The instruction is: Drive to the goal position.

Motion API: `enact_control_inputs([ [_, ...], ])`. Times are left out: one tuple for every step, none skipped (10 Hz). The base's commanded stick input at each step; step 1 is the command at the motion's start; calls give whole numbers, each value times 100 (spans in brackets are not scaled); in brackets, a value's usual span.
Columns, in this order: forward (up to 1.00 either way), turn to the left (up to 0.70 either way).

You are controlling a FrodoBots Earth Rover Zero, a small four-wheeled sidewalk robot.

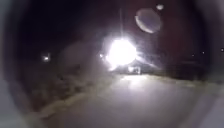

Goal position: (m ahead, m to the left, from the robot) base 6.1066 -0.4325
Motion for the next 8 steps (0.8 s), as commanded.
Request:
enact_control_inputs([
  [85,0],
  [85,0],
  [85,0],
  [85,0],
  [85,0],
  [85,0],
  [85,0],
  [85,0],
])
